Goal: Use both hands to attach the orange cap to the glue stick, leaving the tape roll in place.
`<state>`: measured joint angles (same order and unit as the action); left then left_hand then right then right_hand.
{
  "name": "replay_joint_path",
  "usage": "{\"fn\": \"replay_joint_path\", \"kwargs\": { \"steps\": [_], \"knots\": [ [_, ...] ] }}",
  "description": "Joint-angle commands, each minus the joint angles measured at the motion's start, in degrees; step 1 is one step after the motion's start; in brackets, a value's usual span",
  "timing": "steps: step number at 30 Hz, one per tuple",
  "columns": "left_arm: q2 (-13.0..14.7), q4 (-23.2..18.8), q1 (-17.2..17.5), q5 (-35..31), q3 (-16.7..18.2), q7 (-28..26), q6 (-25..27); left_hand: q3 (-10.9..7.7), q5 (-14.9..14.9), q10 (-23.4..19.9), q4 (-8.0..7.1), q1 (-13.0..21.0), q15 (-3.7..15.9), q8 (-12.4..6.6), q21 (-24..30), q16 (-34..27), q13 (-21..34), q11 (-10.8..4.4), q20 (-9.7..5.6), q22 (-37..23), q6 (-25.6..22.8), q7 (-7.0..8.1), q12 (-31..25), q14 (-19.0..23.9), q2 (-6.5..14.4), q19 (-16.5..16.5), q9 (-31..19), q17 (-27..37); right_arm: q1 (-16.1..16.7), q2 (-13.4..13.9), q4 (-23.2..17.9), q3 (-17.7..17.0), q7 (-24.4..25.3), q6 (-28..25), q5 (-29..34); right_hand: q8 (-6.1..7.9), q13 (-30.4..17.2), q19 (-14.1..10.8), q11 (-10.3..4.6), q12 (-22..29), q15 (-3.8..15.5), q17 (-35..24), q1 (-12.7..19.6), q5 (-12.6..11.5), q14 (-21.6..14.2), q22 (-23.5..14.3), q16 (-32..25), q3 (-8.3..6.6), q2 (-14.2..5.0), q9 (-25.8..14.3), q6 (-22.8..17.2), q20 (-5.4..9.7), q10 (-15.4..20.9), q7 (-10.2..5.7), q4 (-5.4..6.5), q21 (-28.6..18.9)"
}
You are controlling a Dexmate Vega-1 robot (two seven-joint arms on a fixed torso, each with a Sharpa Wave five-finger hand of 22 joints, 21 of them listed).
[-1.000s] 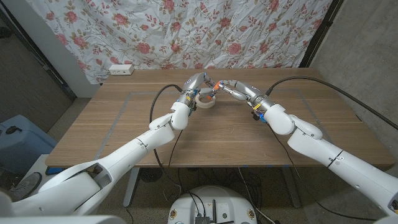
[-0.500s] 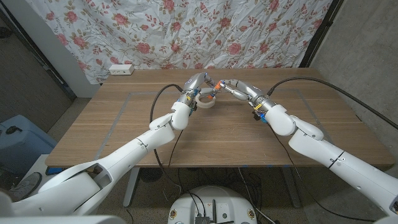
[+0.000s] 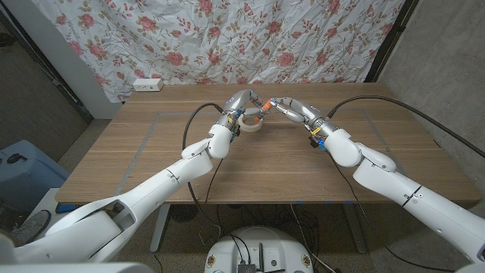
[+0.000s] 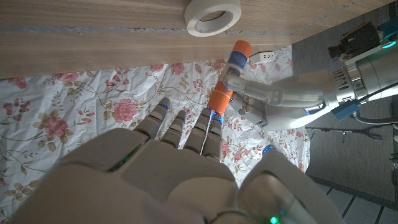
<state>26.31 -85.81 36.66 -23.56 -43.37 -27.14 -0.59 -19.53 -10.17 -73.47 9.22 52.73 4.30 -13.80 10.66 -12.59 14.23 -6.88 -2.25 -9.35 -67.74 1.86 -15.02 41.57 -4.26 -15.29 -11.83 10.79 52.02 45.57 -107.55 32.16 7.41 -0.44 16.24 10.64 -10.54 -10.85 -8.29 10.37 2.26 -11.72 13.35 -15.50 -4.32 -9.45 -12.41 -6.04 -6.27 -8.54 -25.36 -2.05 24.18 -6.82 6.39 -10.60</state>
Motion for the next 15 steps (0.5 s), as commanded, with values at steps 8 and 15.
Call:
{"fn": "replay_joint_path", "kwargs": {
  "steps": [8,15],
  "knots": [
    [0.63,-0.85,0.39,0.19,0.22,1.15,0.84,-0.28,-0.26,-5.08,-0.14,8.29,9.01,-0.31,-0.14,0.22,0.23,-5.55,-1.38,-0.16,-2.30,3.03,0.18,0.16,9.29,-0.15,-0.26,0.06,0.81,-0.20,0.18,-1.81,2.65,0.54,-1.11,0.39,0.07,-0.42,0.38,0.29,0.00,-0.01,0.09,0.07,-0.71,-0.18,-0.16,0.06,-0.14,-1.71,-0.63,-0.19,0.02,-0.48,-0.39,-0.37],
    [0.54,-0.92,0.26,0.14,0.22,1.42,1.35,-0.24,-0.25,-5.03,-0.13,8.33,9.04,-0.35,-0.13,0.26,0.34,-5.55,-1.35,-0.16,-2.21,3.08,0.21,0.13,9.38,-0.13,-0.28,0.06,0.82,-0.12,0.22,-2.15,2.98,0.47,-1.24,0.30,0.07,-0.52,0.51,0.25,-0.13,0.01,0.14,0.05,-0.76,-0.18,-0.14,-0.02,-0.16,-1.71,-0.39,-0.19,-0.08,-0.51,-0.50,-0.37]
  ]
}}
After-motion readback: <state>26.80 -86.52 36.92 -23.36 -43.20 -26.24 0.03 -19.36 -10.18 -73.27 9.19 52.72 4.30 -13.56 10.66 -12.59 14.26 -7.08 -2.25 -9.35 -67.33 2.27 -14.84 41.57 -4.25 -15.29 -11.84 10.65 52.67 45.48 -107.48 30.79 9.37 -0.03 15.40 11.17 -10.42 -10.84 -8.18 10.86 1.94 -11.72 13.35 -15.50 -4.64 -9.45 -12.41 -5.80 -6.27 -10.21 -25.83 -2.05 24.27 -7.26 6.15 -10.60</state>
